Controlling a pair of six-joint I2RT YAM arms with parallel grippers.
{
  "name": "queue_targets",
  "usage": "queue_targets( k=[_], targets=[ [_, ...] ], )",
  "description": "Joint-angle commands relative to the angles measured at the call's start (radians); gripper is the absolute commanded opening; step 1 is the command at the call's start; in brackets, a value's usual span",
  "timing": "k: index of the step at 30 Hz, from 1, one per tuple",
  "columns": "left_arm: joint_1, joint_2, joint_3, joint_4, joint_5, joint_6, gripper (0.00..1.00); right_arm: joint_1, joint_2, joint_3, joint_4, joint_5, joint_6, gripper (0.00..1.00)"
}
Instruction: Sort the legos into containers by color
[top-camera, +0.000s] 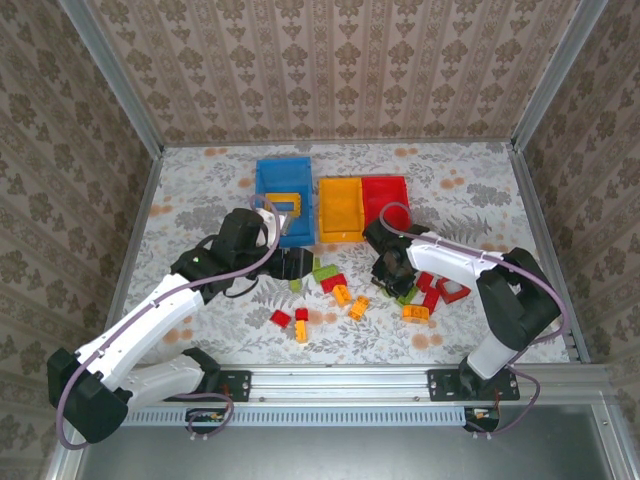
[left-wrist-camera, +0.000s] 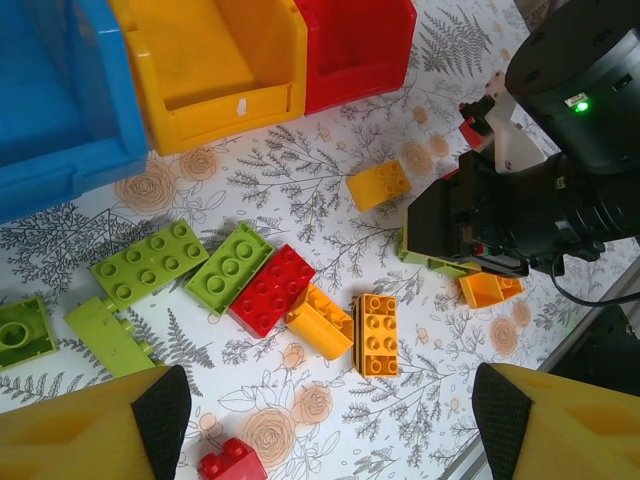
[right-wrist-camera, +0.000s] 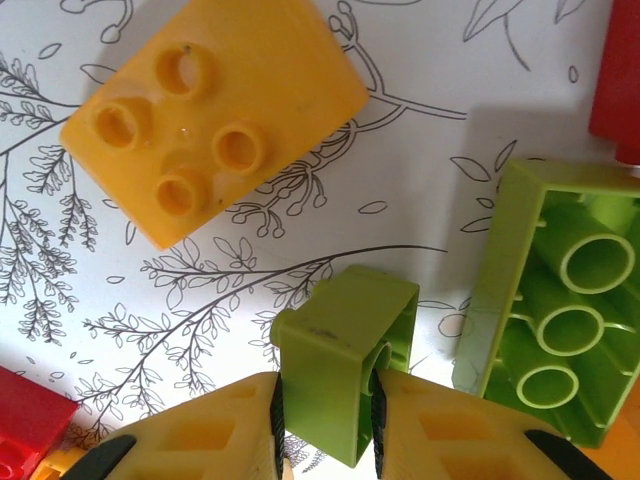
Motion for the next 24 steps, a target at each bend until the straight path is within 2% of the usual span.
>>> queue_targets(
  k=[1,13,20,24],
  targets=[
    [0.001,-0.007,-0.004,0.013,0.021,-0.01,0.78,0.0,0.037,0.023,-0.03,-0.021,-0.025,0.32],
    [0.001,0.0,-0.007,0.015,0.013,-0.015,0.77,-0.021,0.048,0.007,-0.048,-0.02,-0.086,0.35],
    [0.001,0.005,-0.005,0.016,0.009,-0.016,0.76,-0.022,0.022,0.03,-0.041,0.005,-0.113,0.18],
    [0.0,0.011,-0.001,0.016,0.008,-0.017,0.76,-0.021,-0.017,0.062,-0.069,0.026,-0.139,0.11]
  ],
)
